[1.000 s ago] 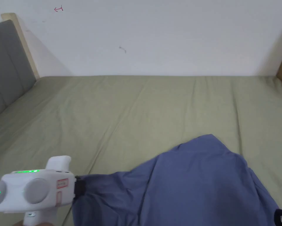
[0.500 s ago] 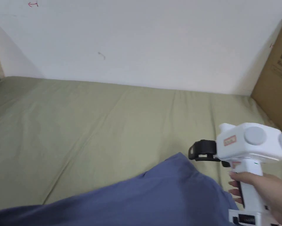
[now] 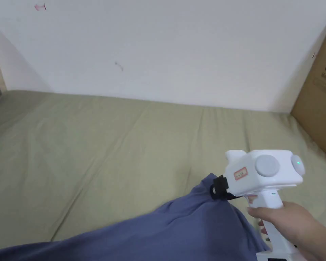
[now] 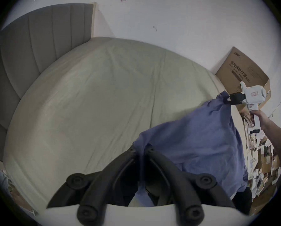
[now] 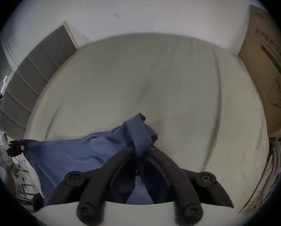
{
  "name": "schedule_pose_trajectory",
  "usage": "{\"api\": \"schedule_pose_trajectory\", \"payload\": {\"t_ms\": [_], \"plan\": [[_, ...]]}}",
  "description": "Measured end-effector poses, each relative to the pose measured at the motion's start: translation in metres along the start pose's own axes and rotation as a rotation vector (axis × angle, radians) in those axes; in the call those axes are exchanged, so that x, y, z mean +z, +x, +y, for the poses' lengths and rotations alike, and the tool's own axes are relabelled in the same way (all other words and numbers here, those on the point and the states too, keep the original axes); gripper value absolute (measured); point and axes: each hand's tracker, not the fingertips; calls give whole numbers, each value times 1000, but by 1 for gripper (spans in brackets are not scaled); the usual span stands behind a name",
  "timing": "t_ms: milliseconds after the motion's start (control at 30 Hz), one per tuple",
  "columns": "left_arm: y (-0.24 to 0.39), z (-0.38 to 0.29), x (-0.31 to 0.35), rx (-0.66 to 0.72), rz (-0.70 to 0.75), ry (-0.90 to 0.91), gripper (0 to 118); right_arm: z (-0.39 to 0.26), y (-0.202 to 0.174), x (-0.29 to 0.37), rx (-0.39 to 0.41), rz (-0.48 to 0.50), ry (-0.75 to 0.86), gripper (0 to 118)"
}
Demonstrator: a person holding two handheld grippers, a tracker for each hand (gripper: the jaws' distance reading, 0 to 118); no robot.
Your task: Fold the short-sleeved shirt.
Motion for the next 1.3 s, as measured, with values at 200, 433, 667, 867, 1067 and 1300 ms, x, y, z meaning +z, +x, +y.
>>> {"api": "schedule_pose_trajectory", "payload": {"t_ms": [200, 433, 667, 867, 1067, 1300], "plan": [[30, 34, 76, -56, -57, 155, 1, -25, -8, 164, -47, 4, 240, 10], [96, 107, 173, -167, -128, 318, 1, -29, -22, 336, -44, -108, 416, 10], [156, 184, 235, -269, -42, 411, 1, 19, -26, 448, -52, -186, 584, 10], [165, 252, 261, -214, -89, 516, 1, 86, -21, 489, -70, -278, 690, 10], [178, 318, 243, -186, -103, 648, 1, 150, -16, 483, -47, -373, 811, 10], [202, 350, 171, -252, -23, 777, 1, 191, -7, 421, 39, -554, 878, 10]]}}
